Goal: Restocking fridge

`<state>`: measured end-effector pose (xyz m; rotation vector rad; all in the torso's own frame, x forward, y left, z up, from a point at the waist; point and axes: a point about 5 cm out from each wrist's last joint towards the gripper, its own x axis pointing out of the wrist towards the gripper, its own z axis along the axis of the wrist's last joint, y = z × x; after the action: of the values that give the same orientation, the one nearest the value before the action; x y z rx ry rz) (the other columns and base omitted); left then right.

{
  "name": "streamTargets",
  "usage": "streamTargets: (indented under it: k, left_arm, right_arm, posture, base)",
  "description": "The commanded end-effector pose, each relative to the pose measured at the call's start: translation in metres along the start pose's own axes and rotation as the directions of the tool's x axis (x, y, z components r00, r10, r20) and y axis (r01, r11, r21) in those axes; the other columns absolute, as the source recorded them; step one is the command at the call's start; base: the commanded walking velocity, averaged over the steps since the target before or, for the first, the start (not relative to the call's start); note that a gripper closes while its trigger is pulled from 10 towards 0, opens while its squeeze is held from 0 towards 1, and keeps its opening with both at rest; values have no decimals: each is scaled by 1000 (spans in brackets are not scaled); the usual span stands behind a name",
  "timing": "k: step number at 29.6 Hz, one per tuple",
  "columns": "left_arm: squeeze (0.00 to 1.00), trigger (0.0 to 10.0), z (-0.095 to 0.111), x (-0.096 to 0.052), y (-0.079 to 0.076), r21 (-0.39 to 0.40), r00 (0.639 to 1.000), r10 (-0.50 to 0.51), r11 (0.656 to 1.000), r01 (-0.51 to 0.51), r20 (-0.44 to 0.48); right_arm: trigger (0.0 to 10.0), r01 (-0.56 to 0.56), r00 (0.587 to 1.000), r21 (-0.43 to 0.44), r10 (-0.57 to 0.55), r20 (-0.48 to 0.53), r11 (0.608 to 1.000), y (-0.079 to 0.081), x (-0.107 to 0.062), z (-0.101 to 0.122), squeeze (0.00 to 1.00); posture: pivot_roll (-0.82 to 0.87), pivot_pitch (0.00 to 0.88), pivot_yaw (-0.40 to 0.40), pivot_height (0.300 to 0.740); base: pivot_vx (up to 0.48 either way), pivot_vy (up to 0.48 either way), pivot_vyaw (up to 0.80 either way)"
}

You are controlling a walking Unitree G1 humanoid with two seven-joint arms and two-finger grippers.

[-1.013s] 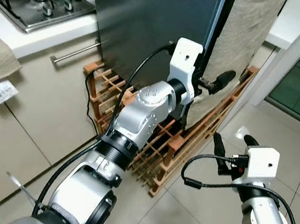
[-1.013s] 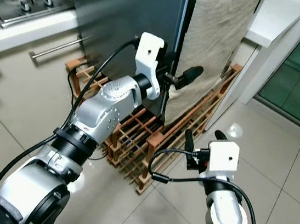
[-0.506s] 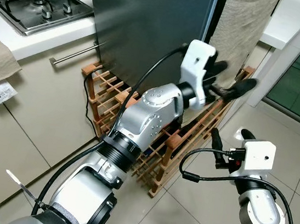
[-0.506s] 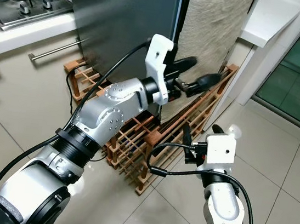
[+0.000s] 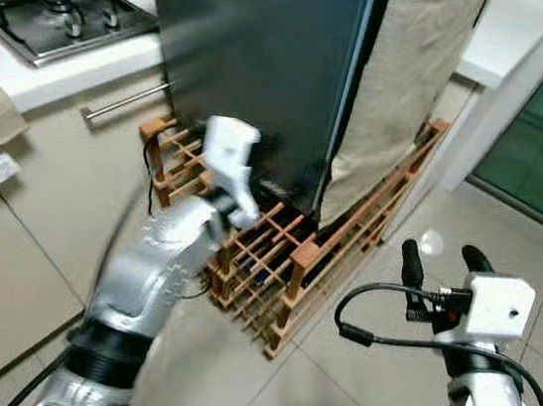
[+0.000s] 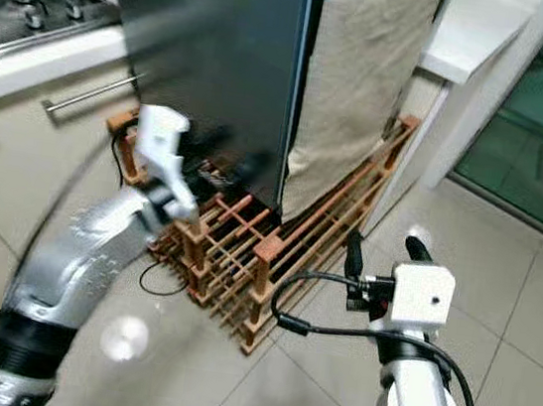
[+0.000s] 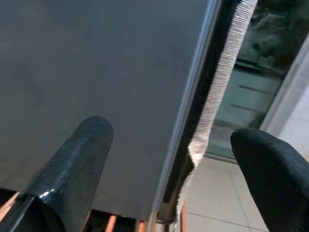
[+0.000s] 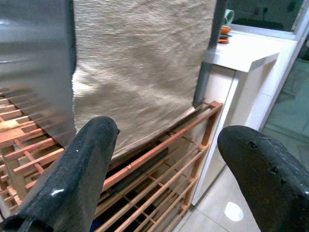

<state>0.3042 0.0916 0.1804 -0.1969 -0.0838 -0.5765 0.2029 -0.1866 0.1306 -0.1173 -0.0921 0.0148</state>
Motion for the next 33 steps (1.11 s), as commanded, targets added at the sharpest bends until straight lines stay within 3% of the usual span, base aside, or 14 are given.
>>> streamTargets:
  k: [1, 3, 4, 6, 8, 13, 15, 20, 24, 33]
  left_arm:
    - [0, 10000, 6, 2, -6, 22, 1000, -16, 1000, 15, 26]
    - [0, 10000, 4, -7, -1, 35, 999, 38, 999, -39, 12]
    - [0, 10000, 6, -35, 14, 74, 981, 185, 979, -189, 62]
    - [0, 10000, 11, -73, 25, 133, 933, 335, 927, -351, 128]
    - [0, 10000, 11, -86, 24, 155, 921, 365, 910, -384, 137]
    - [0, 10000, 6, -86, 30, 120, 890, 441, 883, -454, 119]
    - [0, 10000, 4, -87, 32, 122, 879, 460, 872, -474, 121]
    - [0, 10000, 1, -90, 28, 156, 884, 455, 871, -466, 104]
    - [0, 10000, 5, -79, 21, 161, 912, 396, 898, -409, 109]
    - [0, 10000, 4, -69, 24, 135, 910, 401, 901, -413, 107]
  right_arm:
    - [10000, 6, 1000, -7, -5, 29, 1000, -1, 1, 5, 255]
    - [10000, 16, 1000, -8, -15, 26, 1000, -3, -1, 5, 251]
    - [10000, 54, 998, -13, -53, 43, 998, -6, -9, 8, 239]
    - [10000, 104, 993, -12, -103, 64, 995, -10, -19, 13, 235]
    - [10000, 127, 990, -7, -126, 64, 992, -13, -23, 13, 227]
    - [10000, 152, 987, 12, -152, 57, 988, -17, -21, 11, 192]
    - [10000, 168, 983, 36, -170, 67, 985, -17, -17, 11, 86]
    - [10000, 170, 983, 17, -171, 68, 985, -16, -15, 11, 55]
    - [10000, 166, 984, -4, -165, 65, 986, -20, -3, 8, 51]
    - [10000, 142, 987, 6, -142, 79, 990, -16, 12, 9, 59]
  posture:
    - [-164, 27, 40, 740]
    - [-164, 27, 40, 740]
    - [-144, 0, 41, 740]
    - [-139, 0, 38, 740]
    - [-137, 0, 35, 740]
    - [-138, 0, 31, 740]
    - [-140, 0, 28, 740]
    - [-141, 0, 31, 740]
    - [-134, 0, 34, 740]
    - [-130, 0, 32, 740]
  base:
    - [0, 0, 0]
    - [0, 0, 0]
    - [0, 0, 0]
    - [0, 0, 0]
    - [0, 0, 0]
    - [0, 0, 0]
    - [0, 0, 0]
    - [0, 0, 0]
    - [0, 0, 0]
    - [0, -480, 0]
